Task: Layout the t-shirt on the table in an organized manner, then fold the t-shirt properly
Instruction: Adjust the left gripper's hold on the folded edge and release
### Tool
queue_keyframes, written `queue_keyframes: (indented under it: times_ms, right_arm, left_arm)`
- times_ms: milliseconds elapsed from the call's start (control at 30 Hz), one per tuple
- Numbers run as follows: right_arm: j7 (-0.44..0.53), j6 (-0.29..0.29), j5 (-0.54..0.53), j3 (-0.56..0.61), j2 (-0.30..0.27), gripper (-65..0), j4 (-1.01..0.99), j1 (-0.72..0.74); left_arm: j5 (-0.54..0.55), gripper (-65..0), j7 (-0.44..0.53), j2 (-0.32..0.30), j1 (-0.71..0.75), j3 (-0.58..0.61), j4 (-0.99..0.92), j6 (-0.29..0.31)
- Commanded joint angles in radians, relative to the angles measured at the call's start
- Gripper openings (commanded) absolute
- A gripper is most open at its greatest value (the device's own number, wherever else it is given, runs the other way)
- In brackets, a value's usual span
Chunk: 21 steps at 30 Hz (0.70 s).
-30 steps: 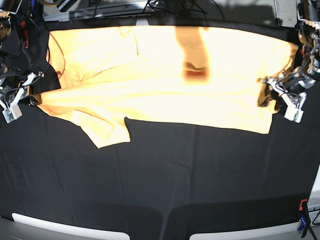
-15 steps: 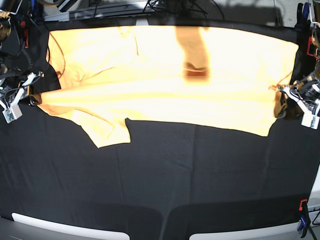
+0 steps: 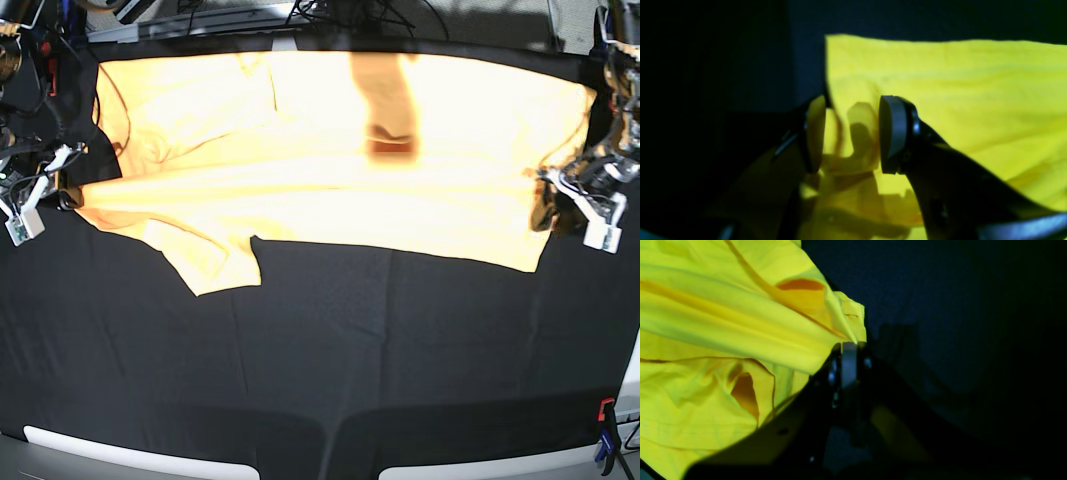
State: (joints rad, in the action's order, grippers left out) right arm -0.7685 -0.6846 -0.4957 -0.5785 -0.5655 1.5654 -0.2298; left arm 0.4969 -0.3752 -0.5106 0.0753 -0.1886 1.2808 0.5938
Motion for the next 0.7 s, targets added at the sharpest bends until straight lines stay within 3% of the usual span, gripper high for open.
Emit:
queue_keyframes:
  times_ms: [0, 367, 500, 667]
  right_arm:
    - [0.016, 0.004, -0.013, -0.010, -0.027, -65.0, 0.016, 0.011]
    - [0.015, 0.004, -0.014, -0.010, -0.027, -65.0, 0.016, 0.011]
    - [0.015, 0.004, -0.014, -0.010, -0.027, -65.0, 0.016, 0.011]
    - [0.016, 0.004, -0.014, -0.010, -0.027, -65.0, 0.016, 0.011]
  left_arm:
    - [0.016, -40.9, 0.025, -0.015, -0.012, -0.006, 0.014, 0.010]
    - [0.014, -41.0, -0.055, 0.000, -0.009, -0.006, 0.014, 0.011]
    - [-0.052, -41.0, -0.054, 0.000, -0.009, -0.006, 0.014, -0.043]
    - [0.014, -42.0, -0.071, 0.001, -0.009, -0.005, 0.014, -0.028]
